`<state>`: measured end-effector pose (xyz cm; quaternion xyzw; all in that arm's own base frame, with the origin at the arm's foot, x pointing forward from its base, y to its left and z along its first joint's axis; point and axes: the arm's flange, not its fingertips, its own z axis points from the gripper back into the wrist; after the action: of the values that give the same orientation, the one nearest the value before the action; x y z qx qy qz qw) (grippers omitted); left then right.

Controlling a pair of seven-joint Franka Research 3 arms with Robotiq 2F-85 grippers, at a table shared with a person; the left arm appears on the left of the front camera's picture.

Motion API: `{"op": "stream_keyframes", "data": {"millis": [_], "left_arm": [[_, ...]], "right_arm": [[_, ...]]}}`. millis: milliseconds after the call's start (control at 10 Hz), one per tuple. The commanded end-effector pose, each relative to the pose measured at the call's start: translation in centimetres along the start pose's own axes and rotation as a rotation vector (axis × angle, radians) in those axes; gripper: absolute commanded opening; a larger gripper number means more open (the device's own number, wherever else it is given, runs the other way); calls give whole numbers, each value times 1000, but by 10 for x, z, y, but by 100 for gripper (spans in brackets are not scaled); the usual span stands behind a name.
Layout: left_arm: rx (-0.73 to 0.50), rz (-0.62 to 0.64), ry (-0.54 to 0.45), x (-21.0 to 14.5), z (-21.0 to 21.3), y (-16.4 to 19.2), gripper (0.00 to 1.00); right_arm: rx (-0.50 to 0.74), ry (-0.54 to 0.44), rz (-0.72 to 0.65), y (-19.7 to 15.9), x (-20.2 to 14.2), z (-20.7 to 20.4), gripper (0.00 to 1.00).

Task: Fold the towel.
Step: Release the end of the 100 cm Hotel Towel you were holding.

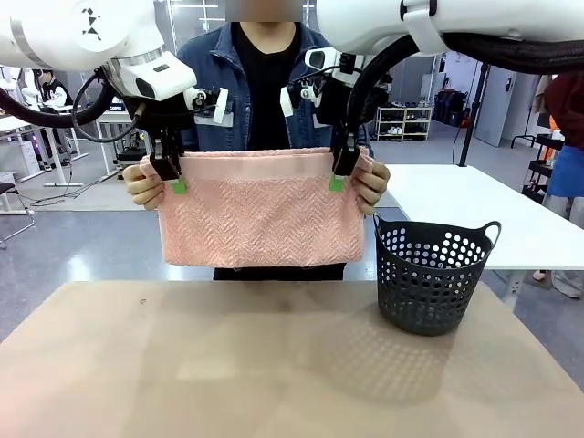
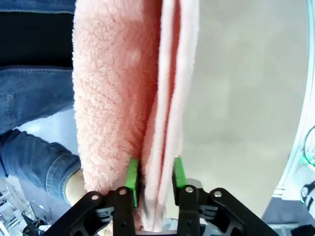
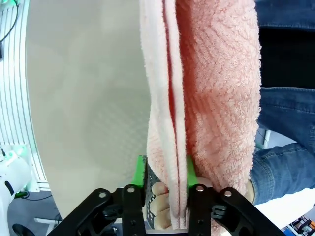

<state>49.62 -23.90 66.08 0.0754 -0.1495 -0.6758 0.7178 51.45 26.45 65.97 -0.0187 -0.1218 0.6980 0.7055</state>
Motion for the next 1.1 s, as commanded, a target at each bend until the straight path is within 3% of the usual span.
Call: {"op": "stream_keyframes", "data": {"millis": [0,100,200,400,500,600,700,900,1000], "left_arm": [[50,0,-18,-4,17,0,100],[97,-5,-28,-5,33,-3,95],[132,-12,-43,-8,46,-8,100],[152,6,-80,-18,68,-18,100],[151,29,-87,-26,79,-26,100],[127,110,-115,-38,95,-31,100],[140,236,-159,-59,118,-36,100],[169,584,-180,-118,156,-55,100],[197,716,-202,-146,168,-67,100]], "right_arm": [[-39,12,-1,2,0,18,100],[-80,3,4,7,-1,33,75],[-115,-8,13,13,-3,45,100],[-164,-38,22,26,-11,69,100],[-143,-67,4,35,-18,83,91],[-156,-92,-60,43,-29,99,100],[-168,-162,-169,48,-49,120,100],[-202,-271,-573,63,-118,156,100],[-246,-317,-685,76,-146,166,100]]}}
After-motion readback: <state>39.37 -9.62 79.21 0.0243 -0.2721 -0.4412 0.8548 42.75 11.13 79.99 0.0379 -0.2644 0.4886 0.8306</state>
